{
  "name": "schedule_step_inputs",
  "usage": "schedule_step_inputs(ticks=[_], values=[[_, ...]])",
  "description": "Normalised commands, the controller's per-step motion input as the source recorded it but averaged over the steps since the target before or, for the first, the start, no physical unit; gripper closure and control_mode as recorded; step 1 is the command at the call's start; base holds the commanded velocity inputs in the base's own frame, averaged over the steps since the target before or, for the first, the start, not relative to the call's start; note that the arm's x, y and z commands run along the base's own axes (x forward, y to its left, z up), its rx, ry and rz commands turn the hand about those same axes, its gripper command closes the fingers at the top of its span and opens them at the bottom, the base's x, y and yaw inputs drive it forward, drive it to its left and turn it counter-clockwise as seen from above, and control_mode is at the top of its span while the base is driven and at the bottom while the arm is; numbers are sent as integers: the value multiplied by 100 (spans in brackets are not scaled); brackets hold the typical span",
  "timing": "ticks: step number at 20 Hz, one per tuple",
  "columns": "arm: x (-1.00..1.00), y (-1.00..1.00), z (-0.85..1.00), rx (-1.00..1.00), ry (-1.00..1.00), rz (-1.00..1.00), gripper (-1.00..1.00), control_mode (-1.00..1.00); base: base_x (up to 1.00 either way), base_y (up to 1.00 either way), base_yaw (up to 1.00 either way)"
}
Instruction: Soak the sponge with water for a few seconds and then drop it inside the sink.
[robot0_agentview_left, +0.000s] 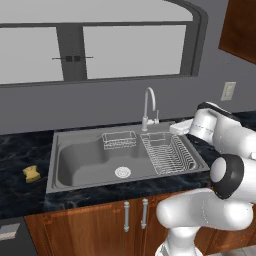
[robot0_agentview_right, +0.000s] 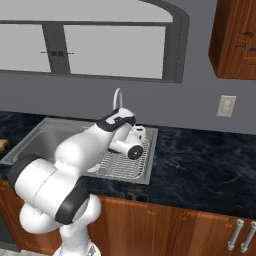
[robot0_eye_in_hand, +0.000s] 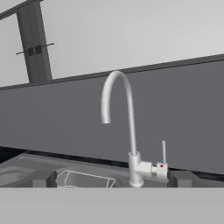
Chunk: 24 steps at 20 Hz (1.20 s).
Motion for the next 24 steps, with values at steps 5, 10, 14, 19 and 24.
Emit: schedule_step_inputs(ticks=[5,10,14,19,24], values=[[12,0,0,0,0,5,-100,-100,0,0,0],[12,0,0,0,-1,7,-100,-100,0,0,0],[19,0,0,0,-3,5,-100,-100,0,0,0],[24,0,0,0,-1,2,-100,-100,0,0,0],[22,0,0,0,0,2,-100,-100,0,0,0]])
